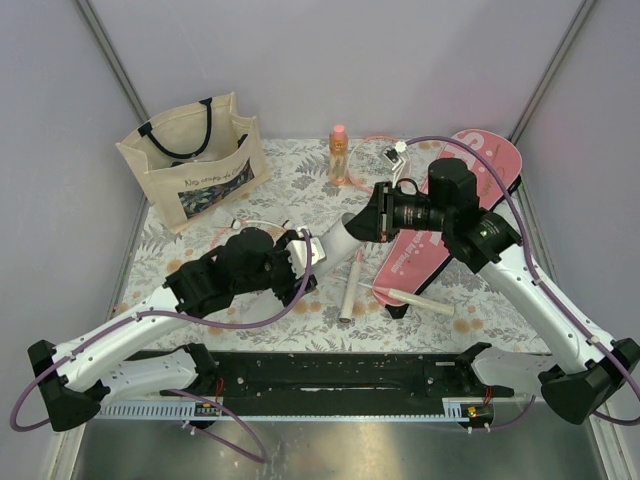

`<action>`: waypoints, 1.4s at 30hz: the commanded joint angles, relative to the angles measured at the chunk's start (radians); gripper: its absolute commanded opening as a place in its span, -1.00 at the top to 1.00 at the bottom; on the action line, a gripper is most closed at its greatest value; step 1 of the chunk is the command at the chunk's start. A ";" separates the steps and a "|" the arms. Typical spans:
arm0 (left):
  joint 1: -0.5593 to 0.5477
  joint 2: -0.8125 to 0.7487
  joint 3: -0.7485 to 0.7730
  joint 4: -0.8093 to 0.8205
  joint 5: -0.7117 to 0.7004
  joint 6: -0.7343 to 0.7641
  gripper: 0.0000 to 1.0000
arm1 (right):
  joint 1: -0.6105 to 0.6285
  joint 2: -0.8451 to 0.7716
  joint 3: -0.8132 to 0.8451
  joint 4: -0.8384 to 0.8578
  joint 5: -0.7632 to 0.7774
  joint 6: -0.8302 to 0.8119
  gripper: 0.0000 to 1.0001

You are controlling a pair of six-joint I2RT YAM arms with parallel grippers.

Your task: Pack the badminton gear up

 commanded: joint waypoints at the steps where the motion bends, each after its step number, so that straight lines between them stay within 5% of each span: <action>1: -0.008 -0.025 0.013 0.103 0.012 0.009 -0.15 | 0.010 0.004 0.007 0.051 -0.032 0.038 0.57; 8: -0.006 -0.048 -0.025 0.123 -0.026 -0.029 -0.11 | 0.009 -0.070 0.056 0.024 0.092 0.071 -0.02; 10: -0.006 -0.061 -0.042 0.140 -0.034 -0.054 -0.10 | 0.009 -0.096 0.076 0.018 0.118 0.068 -0.36; 16: -0.006 -0.096 -0.061 0.200 -0.034 -0.138 -0.09 | 0.009 -0.169 0.079 0.019 0.185 0.037 -0.99; 23: -0.006 -0.136 -0.059 0.328 -0.061 -0.346 -0.09 | 0.009 -0.339 -0.138 0.217 0.236 -0.047 -0.99; 29: -0.006 -0.206 -0.085 0.546 -0.106 -0.581 -0.11 | 0.009 -0.422 -0.369 0.514 0.126 -0.069 -0.99; 33: -0.006 -0.219 -0.108 0.661 -0.172 -0.617 -0.11 | 0.012 -0.363 -0.450 0.680 -0.021 0.000 -0.99; 42: -0.006 -0.174 -0.114 0.787 -0.127 -0.698 -0.10 | 0.068 -0.229 -0.449 0.676 0.024 -0.055 -0.99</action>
